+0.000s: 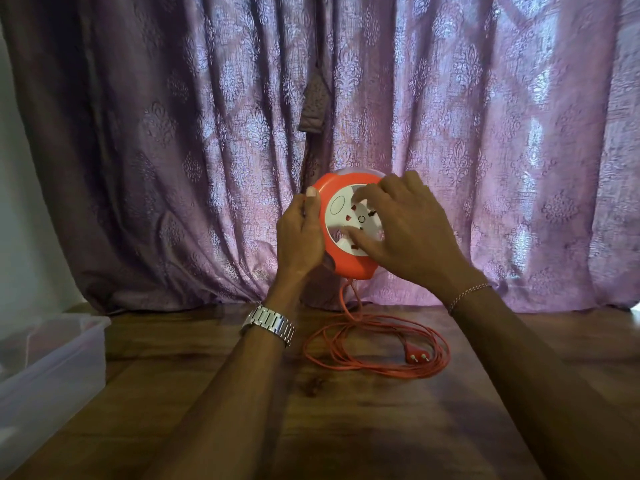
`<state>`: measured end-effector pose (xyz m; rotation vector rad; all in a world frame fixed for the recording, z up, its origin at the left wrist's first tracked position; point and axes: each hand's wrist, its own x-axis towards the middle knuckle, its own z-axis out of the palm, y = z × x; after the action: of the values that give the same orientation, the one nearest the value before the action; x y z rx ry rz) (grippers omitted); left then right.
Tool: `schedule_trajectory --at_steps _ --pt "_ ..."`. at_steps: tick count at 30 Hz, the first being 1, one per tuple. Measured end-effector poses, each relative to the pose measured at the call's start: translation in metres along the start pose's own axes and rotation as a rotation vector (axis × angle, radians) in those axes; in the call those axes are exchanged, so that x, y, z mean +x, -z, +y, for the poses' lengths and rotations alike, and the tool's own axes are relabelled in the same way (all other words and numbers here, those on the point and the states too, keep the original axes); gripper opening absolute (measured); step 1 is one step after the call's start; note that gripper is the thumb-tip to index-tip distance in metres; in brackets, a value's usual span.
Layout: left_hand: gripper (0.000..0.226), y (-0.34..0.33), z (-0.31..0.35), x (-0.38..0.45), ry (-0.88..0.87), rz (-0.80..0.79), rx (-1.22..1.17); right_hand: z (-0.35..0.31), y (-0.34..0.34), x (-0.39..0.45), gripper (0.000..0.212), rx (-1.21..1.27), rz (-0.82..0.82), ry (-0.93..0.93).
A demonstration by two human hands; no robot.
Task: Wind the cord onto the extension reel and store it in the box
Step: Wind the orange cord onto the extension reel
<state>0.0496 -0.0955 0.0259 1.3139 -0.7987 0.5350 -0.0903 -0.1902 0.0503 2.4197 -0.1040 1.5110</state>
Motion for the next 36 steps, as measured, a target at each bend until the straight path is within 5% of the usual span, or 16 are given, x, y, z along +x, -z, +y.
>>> schedule_trajectory --at_steps 2,9,14,27,36 --pt "0.054 0.001 0.000 0.000 0.010 0.002 -0.015 0.004 0.003 0.001 0.025 0.055 -0.096 0.128" --pt "0.060 0.001 0.000 0.000 0.015 -0.033 -0.021 -0.005 0.017 0.002 0.059 -0.042 -0.402 0.120" --pt "0.067 -0.001 0.002 -0.003 0.002 -0.062 -0.031 -0.007 0.016 0.001 0.052 -0.088 -0.325 0.018" --pt "0.042 -0.004 0.000 -0.004 -0.001 -0.062 0.039 -0.007 -0.005 -0.007 0.066 -0.026 -0.015 -0.273" --pt "0.050 -0.002 -0.003 0.000 0.029 -0.018 0.038 0.002 -0.005 -0.004 0.071 0.041 -0.068 -0.203"
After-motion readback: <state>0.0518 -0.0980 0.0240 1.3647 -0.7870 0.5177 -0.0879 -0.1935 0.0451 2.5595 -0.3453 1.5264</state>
